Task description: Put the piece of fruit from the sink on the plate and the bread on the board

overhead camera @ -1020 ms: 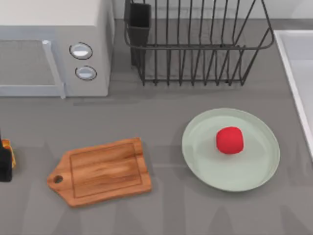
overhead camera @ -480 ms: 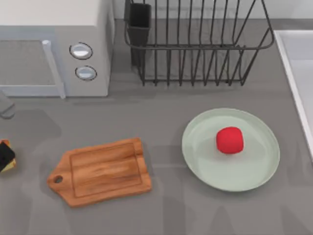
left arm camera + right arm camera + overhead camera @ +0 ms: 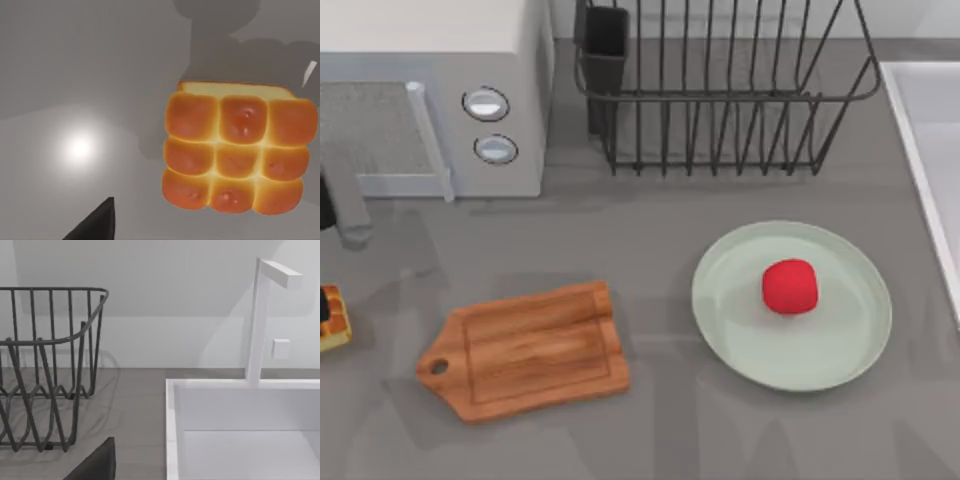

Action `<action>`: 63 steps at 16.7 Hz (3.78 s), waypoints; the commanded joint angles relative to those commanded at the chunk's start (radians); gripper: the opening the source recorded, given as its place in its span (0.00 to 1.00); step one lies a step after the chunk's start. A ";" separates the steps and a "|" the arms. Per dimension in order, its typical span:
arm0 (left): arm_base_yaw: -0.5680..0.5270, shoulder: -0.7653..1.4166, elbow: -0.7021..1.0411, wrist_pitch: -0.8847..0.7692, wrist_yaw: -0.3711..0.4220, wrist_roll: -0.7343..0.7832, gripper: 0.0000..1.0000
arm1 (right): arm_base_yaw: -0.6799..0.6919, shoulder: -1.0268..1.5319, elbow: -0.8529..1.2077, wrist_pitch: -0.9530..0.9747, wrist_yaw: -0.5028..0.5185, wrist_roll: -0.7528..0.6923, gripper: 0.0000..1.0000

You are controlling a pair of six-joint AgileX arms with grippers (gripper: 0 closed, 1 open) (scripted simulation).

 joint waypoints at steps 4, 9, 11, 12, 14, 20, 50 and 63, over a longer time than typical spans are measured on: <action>0.004 0.070 0.054 -0.038 0.000 0.053 1.00 | 0.000 0.000 0.000 0.000 0.000 0.000 1.00; 0.000 0.068 0.048 -0.032 0.000 0.052 1.00 | 0.000 0.000 0.000 0.000 0.000 0.000 1.00; 0.008 0.075 0.018 0.003 0.000 0.057 1.00 | 0.000 0.000 0.000 0.000 0.000 0.000 1.00; 0.011 0.082 -0.003 0.032 0.000 0.060 1.00 | 0.000 0.000 0.000 0.000 0.000 0.000 1.00; 0.015 0.108 -0.047 0.101 -0.001 0.064 1.00 | 0.000 0.000 0.000 0.000 0.000 0.000 1.00; 0.006 0.197 -0.091 0.234 0.000 0.057 1.00 | 0.000 0.000 0.000 0.000 0.000 0.000 1.00; 0.014 0.118 -0.065 0.097 -0.006 0.055 0.00 | 0.000 0.000 0.000 0.000 0.000 0.000 1.00; 0.007 0.017 0.160 -0.196 0.001 0.042 0.00 | 0.000 0.000 0.000 0.000 0.000 0.000 1.00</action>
